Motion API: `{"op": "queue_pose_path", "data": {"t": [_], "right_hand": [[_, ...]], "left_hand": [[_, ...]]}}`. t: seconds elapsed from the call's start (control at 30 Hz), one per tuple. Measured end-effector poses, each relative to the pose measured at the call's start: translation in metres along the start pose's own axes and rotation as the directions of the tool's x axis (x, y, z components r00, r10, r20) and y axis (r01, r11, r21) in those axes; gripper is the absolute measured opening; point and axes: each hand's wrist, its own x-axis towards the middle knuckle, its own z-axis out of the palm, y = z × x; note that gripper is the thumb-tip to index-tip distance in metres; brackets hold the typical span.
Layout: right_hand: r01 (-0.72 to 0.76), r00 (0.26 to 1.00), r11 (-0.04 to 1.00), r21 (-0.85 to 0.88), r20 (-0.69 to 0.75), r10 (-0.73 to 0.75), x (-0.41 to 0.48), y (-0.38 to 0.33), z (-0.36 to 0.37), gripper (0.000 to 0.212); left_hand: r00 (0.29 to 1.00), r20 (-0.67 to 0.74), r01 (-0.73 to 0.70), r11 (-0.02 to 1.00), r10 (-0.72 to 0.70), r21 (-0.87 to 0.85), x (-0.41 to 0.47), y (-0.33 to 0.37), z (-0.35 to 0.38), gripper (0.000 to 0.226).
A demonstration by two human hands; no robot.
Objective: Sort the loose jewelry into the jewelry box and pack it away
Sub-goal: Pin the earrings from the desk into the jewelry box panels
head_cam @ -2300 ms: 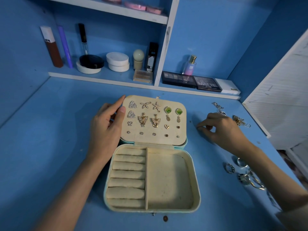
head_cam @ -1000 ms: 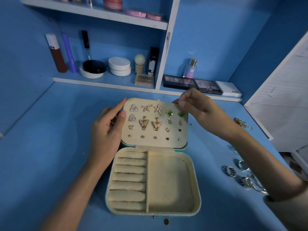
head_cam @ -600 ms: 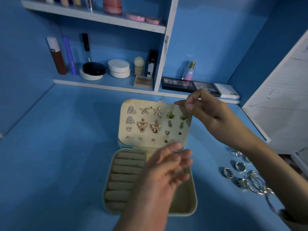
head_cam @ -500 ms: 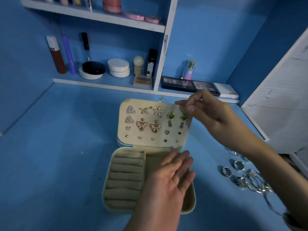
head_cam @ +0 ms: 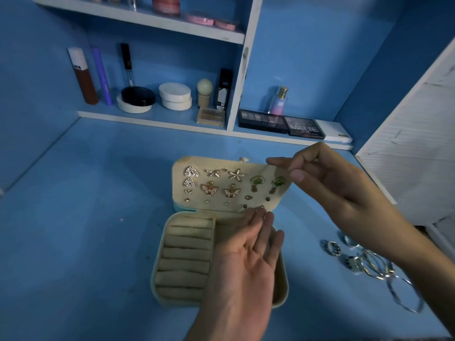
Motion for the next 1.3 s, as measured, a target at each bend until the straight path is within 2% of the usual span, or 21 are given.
{"op": "queue_pose_path", "data": {"t": [0.07,0.13,0.2,0.33,0.47,0.6,0.7,0.83,0.93,1.03,1.3], "right_hand": [[-0.004,1.000,1.000,-0.008,0.012,0.004,-0.006,-0.004,-0.002,0.017],[-0.001,0.999,0.999,-0.045,0.039,0.003,-0.012,-0.009,-0.003,0.018],[0.015,0.998,0.995,-0.103,0.063,-0.009,-0.018,-0.012,-0.004,0.017],[0.057,0.995,0.978,-0.199,0.094,-0.039,-0.028,-0.019,-0.003,0.017],[0.063,0.989,0.980,-0.190,0.145,-0.035,-0.026,-0.024,-0.004,0.016],[-0.033,0.997,0.999,-0.001,0.070,0.033,-0.012,-0.018,-0.010,0.017],[-0.100,0.994,0.993,-0.068,0.025,0.102,0.006,0.004,-0.010,0.010],[-0.277,0.935,0.940,-0.198,0.168,0.311,0.024,0.034,-0.003,0.009],[-0.363,0.884,0.921,-0.144,0.261,0.389,0.027,0.043,0.002,0.008],[-0.376,0.875,0.920,-0.114,0.282,0.393,0.027,0.046,0.002,0.008],[-0.359,0.879,0.928,-0.096,0.298,0.371,0.027,0.048,0.000,0.008]], "left_hand": [[0.998,0.053,-0.026,0.999,0.023,0.046,-0.001,-0.003,-0.005,0.049],[0.990,0.127,-0.071,0.994,0.060,0.080,-0.005,-0.004,-0.008,0.081],[0.985,0.140,-0.117,0.987,0.101,0.108,-0.008,-0.004,-0.008,0.106],[0.980,0.139,-0.170,0.962,0.142,0.213,-0.011,-0.007,-0.008,0.119],[0.974,0.154,-0.201,0.944,0.165,0.261,-0.011,-0.010,-0.012,0.111],[0.977,0.154,-0.181,0.958,0.148,0.221,-0.010,-0.013,-0.019,0.109],[0.976,0.178,-0.165,0.964,0.128,0.209,-0.010,-0.012,-0.022,0.098],[0.978,0.177,-0.140,0.972,0.106,0.189,-0.010,-0.011,-0.022,0.094],[0.980,0.180,-0.114,0.983,0.087,0.143,-0.009,-0.010,-0.022,0.076],[0.980,0.186,-0.086,0.991,0.067,0.098,-0.009,-0.010,-0.021,0.073],[0.978,0.198,-0.094,0.990,0.071,0.106,-0.007,-0.008,-0.021,0.072]]}}
